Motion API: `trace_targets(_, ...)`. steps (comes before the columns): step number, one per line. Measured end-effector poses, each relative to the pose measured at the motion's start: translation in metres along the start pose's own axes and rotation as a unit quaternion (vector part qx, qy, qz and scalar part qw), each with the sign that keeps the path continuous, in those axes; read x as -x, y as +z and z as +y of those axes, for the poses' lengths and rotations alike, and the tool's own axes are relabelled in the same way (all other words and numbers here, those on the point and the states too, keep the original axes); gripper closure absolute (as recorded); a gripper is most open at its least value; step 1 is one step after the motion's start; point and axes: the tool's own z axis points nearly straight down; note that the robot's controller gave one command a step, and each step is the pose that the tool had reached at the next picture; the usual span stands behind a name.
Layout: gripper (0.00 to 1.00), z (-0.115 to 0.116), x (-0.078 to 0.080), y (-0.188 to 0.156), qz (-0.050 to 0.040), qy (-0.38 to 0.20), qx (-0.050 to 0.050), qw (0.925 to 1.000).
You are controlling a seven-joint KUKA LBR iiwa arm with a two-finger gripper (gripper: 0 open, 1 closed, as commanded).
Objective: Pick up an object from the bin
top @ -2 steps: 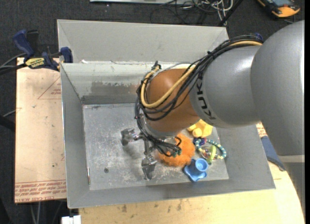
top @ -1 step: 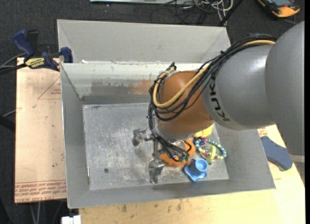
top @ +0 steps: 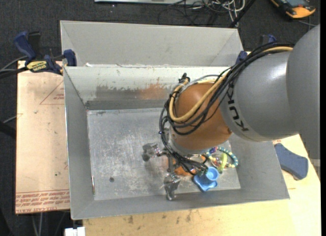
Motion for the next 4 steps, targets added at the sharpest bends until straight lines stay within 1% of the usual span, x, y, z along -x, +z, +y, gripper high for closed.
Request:
trace_targets(1,0.0,-0.016,-0.003,0.013,0.0011,0.0,0.001,1.0)
trace_targets(2,0.0,-0.04,0.007,0.021,0.0001,-0.109,0.0,0.994)
trace_targets(3,0.0,-0.057,0.01,0.024,-0.0002,-0.057,0.001,0.9983)
trace_targets(4,0.0,-0.068,0.018,0.007,0.001,0.061,0.001,0.9981)
